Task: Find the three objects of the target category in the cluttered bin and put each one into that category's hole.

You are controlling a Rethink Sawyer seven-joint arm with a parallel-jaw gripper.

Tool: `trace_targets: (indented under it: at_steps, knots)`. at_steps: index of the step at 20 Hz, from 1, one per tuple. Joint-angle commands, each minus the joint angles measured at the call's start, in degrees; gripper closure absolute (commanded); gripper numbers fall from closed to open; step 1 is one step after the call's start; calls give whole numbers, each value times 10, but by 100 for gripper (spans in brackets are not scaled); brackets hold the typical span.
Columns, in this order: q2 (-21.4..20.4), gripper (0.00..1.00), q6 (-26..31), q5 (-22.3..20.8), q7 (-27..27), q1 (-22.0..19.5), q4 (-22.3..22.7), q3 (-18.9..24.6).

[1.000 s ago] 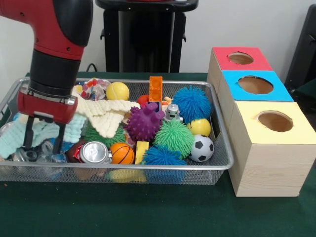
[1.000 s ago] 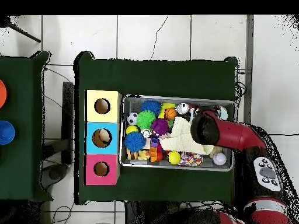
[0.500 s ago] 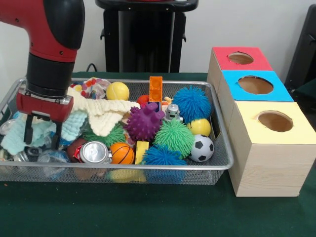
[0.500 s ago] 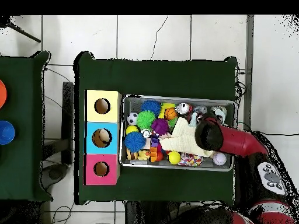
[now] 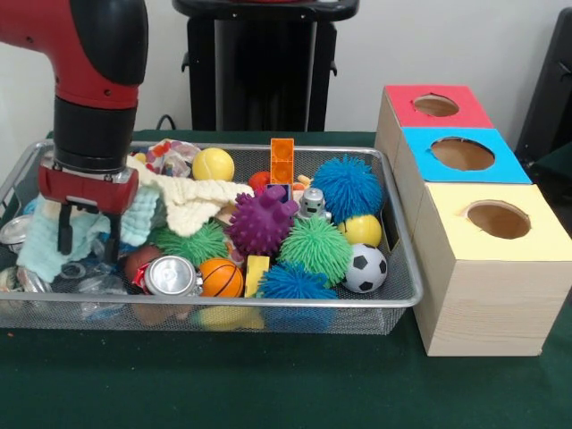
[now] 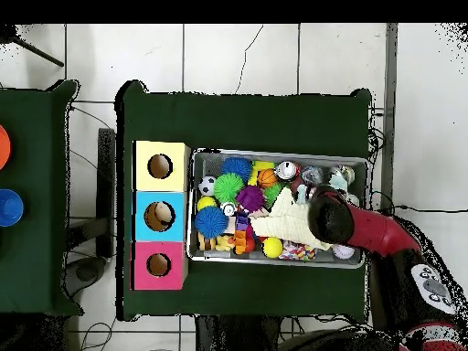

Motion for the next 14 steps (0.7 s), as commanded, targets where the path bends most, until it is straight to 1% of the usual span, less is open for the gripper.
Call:
trace_targets:
  at_steps: [1,3,6,11,12,14]
  knots:
    - [0,0,104,30,36,-19,77,89]
    - [-4,0,104,37,37,-27,84,102]
    - [-11,0,61,46,57,-50,107,132]
    - [-37,0,0,35,71,-69,138,161]
    - [-37,0,-2,36,73,-73,143,166]
    - [-28,0,-7,32,72,-71,136,167]
